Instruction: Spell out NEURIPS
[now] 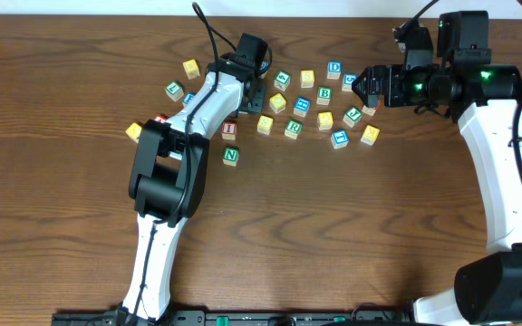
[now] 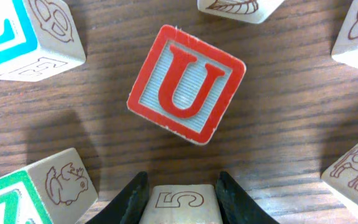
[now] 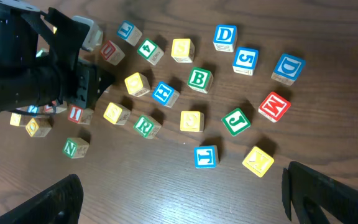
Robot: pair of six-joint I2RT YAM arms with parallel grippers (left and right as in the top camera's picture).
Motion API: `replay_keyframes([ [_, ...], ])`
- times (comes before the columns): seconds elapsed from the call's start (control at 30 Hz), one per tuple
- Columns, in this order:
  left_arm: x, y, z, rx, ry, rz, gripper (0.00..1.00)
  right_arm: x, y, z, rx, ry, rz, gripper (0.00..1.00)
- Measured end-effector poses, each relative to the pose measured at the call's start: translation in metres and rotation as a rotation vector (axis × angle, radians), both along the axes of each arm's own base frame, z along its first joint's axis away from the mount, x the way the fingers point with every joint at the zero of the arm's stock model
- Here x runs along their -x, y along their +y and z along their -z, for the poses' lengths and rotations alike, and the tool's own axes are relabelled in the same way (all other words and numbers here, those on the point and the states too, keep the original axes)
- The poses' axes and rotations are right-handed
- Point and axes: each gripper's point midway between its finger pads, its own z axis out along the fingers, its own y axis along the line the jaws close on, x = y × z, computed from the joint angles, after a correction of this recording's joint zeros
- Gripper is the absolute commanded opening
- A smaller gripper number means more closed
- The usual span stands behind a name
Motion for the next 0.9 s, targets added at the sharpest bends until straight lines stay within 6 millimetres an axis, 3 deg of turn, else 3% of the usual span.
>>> replay_keyframes([
  [0.27,0.010,0.004,-0.003,-0.016,0.041,0.000,0.28,0.000,0.000,0.000,0.000,0.000,0.000,0.99],
  [0.37,0.013,0.005,-0.023,-0.012,0.033,-0.001,0.28,0.000,0.000,0.000,0.000,0.000,0.000,0.99],
  [0.5,0.021,0.008,-0.096,0.032,-0.047,-0.029,0.26,0.000,0.000,0.000,-0.001,0.000,0.000,0.99],
  [0.6,0.039,0.015,-0.161,0.078,-0.113,-0.070,0.25,0.000,0.000,0.000,-0.001,0.000,0.000,0.99],
  [0.7,0.065,0.025,-0.210,0.112,-0.136,-0.116,0.25,0.000,0.000,0.000,0.000,0.001,0.000,0.99],
  [0.8,0.091,0.032,-0.215,0.100,-0.071,-0.153,0.25,0.000,0.000,0.000,-0.001,0.000,0.000,0.99],
  [0.9,0.106,0.028,-0.195,0.079,0.004,-0.171,0.25,0.000,0.000,0.000,0.000,0.000,0.000,0.99],
])
